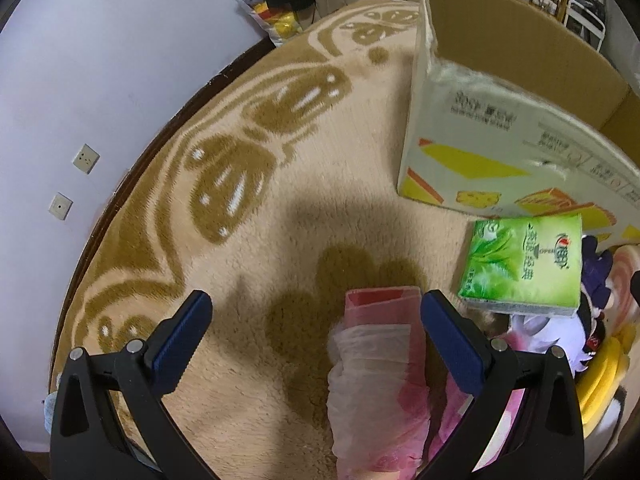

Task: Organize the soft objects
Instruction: 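Lower the left tool onto the pink wrapped roll while the right tool lowers onto the pink marshmallow plush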

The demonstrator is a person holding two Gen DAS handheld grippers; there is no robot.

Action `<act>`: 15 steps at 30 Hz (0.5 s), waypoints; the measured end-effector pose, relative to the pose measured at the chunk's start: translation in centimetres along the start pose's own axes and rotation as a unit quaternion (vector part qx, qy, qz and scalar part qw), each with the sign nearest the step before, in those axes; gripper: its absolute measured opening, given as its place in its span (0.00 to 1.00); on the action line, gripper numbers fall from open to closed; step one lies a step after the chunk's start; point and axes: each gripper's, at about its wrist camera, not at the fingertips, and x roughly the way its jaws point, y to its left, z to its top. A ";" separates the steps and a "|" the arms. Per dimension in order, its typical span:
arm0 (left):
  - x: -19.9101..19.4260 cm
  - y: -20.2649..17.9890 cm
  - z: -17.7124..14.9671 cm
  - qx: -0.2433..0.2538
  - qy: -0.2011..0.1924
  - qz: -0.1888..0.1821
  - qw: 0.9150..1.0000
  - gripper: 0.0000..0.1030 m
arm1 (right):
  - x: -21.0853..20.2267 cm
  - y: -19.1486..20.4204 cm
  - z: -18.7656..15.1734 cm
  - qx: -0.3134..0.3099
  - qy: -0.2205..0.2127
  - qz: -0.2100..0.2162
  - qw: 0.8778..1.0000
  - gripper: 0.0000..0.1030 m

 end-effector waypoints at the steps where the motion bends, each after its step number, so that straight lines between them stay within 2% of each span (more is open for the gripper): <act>1: 0.1 -0.1 -0.1 0.002 0.002 0.000 1.000 1.00 | 0.1 0.0 0.0 -0.001 0.001 0.000 1.000 1.00; 12: 1.3 0.1 -0.7 -0.014 0.026 -0.014 0.999 1.00 | 0.7 0.4 -0.2 -0.008 0.008 -0.007 1.000 1.00; 15: 1.6 0.4 -0.8 -0.027 0.036 -0.029 0.999 1.00 | 0.8 0.3 -0.3 -0.004 0.012 -0.008 1.000 1.00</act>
